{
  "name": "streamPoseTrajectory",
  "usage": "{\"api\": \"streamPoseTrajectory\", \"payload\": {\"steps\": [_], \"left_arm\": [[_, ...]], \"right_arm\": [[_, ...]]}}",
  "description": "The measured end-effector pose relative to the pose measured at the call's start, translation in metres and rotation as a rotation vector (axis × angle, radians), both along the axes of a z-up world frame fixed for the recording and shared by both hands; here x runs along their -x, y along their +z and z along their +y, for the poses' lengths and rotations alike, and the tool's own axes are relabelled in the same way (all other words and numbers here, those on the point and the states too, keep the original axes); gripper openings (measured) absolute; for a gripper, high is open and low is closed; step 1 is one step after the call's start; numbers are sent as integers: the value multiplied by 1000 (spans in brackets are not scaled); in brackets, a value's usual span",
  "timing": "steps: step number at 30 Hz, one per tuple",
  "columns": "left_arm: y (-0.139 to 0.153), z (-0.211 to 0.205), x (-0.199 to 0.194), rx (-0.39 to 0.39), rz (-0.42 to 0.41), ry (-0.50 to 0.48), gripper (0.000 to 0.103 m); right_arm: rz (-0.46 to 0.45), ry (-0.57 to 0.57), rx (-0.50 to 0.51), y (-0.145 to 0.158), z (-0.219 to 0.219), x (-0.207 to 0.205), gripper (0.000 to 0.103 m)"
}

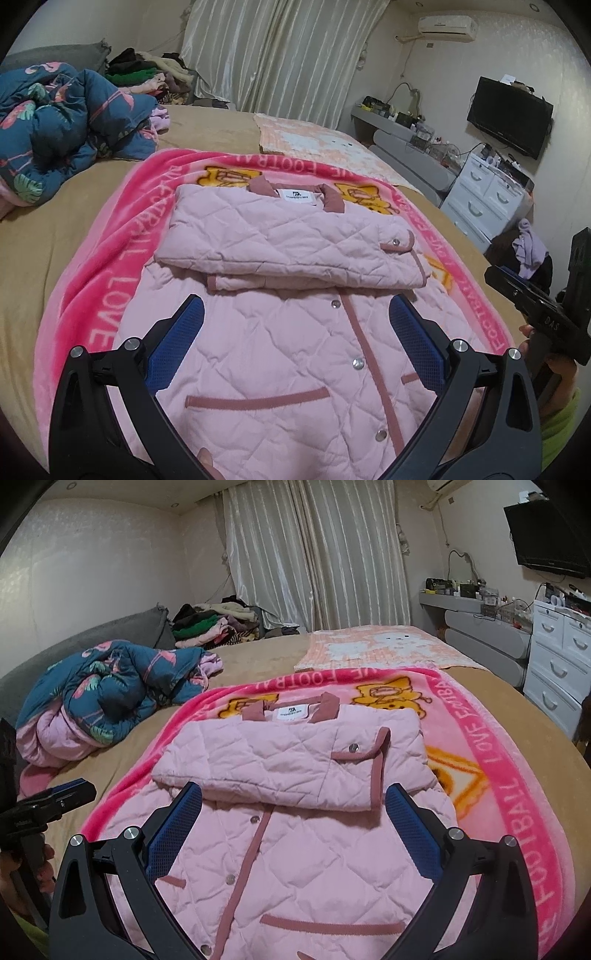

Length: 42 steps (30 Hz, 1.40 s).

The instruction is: Fold large clothes

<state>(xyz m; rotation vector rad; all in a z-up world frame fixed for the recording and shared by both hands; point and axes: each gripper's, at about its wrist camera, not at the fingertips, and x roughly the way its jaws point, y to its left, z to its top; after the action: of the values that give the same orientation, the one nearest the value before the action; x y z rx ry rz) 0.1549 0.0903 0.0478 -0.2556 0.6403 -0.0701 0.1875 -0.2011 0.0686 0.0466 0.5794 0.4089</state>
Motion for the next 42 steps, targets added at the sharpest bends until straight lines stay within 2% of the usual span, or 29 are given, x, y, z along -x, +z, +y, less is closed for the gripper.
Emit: {"api": "streamPoseTrajectory", "payload": {"steps": [11,24,42], "left_arm": [[-24,-1,32,-23,58,41,94],[-31,-9,64,-60,89,53,94],[-44,18,97,-72,144,128,94]], "right_arm": [[-9,27,10,0,0,26,99],[8,51,20,-6,-10,64,99],[57,24,27,-19,-39,89,99]]}}
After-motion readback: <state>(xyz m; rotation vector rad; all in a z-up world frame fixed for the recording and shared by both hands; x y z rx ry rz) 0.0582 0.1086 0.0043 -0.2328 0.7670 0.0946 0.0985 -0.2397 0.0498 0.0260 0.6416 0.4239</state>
